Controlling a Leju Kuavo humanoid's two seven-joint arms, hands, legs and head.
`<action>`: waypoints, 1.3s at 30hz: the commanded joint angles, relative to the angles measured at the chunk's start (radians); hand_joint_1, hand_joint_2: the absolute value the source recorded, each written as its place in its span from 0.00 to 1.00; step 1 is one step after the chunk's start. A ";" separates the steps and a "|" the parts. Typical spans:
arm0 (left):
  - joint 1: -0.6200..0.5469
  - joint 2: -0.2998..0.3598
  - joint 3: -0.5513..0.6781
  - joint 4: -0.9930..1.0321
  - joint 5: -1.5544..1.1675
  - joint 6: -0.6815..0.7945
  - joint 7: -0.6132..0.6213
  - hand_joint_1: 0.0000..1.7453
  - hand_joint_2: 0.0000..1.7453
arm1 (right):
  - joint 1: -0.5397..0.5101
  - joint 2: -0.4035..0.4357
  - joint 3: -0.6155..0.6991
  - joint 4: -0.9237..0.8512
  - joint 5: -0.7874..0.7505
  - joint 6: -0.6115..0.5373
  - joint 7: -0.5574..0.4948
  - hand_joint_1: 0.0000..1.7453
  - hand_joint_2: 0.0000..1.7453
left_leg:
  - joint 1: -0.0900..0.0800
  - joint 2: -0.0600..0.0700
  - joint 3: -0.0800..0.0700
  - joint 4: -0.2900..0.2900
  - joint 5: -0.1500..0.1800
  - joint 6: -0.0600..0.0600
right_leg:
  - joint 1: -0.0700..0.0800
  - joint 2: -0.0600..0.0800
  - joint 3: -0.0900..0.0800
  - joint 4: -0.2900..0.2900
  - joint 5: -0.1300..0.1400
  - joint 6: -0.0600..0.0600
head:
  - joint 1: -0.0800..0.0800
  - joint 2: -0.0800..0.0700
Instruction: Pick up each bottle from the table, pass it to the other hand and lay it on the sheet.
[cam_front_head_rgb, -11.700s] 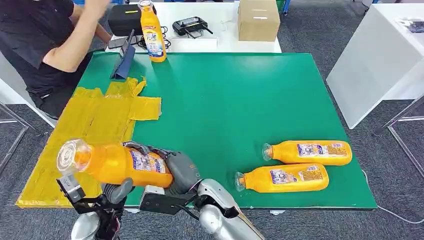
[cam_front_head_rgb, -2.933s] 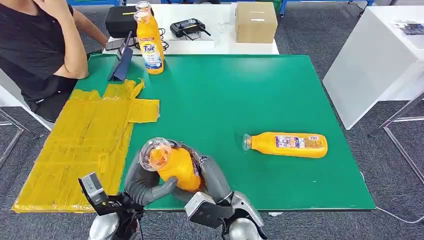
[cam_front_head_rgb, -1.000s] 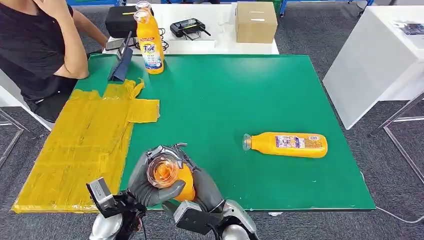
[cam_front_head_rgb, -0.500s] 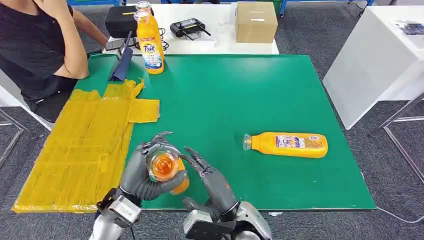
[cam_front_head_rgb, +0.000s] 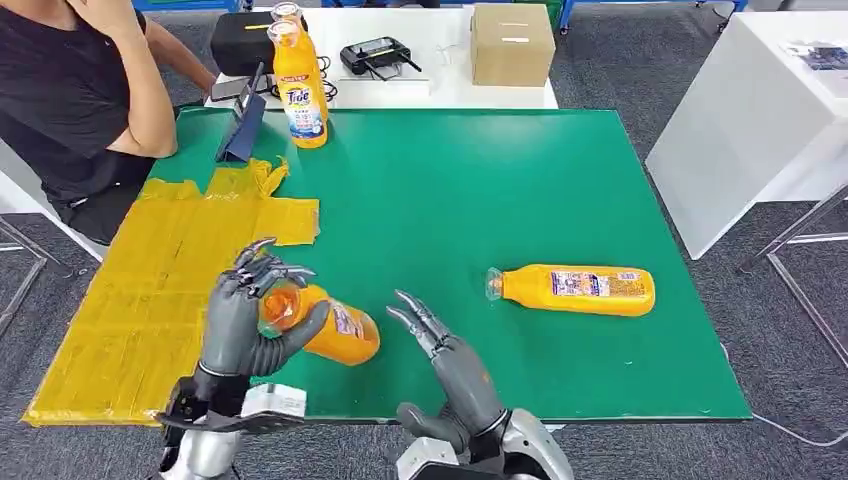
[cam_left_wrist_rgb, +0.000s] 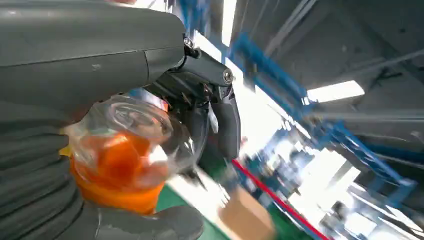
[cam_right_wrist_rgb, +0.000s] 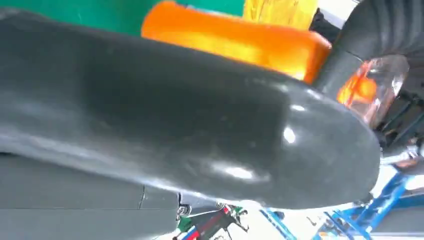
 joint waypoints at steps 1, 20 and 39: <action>-0.019 0.019 0.001 0.069 -0.045 0.045 0.020 1.00 1.00 | -0.003 -0.074 -0.030 -0.039 -0.019 -0.004 -0.012 0.00 0.00 | -0.001 -0.002 0.003 -0.003 0.001 0.002 | -0.001 -0.003 0.003 -0.002 0.000 0.001 | 0.000 0.000; -0.016 0.039 -0.009 0.083 -0.083 0.101 0.046 1.00 1.00 | 0.012 -0.102 -0.035 -0.076 -0.026 -0.007 -0.026 0.00 0.00 | -0.001 -0.002 0.004 -0.004 0.001 0.002 | -0.001 -0.003 0.004 -0.003 0.000 0.001 | 0.000 0.000; -0.018 0.057 -0.069 0.093 0.001 0.012 0.032 1.00 1.00 | -0.008 -0.102 -0.019 -0.062 -0.027 -0.006 -0.032 0.00 0.00 | -0.001 -0.001 0.002 -0.002 0.000 0.001 | -0.001 -0.001 0.002 -0.001 0.000 0.000 | 0.000 0.000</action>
